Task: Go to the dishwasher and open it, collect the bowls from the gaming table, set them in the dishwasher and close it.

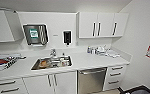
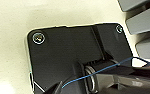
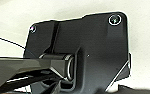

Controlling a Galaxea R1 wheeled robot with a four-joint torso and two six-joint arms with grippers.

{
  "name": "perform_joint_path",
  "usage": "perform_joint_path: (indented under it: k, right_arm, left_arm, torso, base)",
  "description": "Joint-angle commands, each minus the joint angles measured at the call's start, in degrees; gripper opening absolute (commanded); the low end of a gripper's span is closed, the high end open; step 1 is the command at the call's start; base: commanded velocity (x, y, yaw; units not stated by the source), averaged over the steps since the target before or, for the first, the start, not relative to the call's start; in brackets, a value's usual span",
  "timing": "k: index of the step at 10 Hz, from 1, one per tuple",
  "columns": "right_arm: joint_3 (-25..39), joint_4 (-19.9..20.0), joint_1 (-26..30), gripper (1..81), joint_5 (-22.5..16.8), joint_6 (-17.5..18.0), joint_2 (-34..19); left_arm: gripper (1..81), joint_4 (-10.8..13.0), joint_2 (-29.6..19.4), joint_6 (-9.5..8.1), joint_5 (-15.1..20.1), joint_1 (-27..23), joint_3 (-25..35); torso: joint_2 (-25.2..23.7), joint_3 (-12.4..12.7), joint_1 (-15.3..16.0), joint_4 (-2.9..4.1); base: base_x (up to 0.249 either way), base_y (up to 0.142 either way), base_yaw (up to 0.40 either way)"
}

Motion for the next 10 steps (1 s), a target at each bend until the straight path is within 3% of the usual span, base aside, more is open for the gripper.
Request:
perform_joint_path:
  k: [1, 10]
  right_arm:
    - [-0.7, 0.1, 3.1, 81.1, -2.8, 0.1, -0.9]
    - [-1.0, -0.5, 3.1, 81.1, -2.8, -0.1, 0.2]
  left_arm:
    - [81.1, -0.3, -0.7, 0.26, 3.0, -3.5, -0.7]
    - [81.1, -0.2, 0.3, 0.26, 3.0, -3.5, -1.8]
  torso:
    - [0.0, 0.0, 0.1, 0.0]
    - [0.0, 0.0, 0.1, 0.0]
  base:
    - [0.113, 0.0, 0.0]
    - [0.113, 0.0, 0.0]
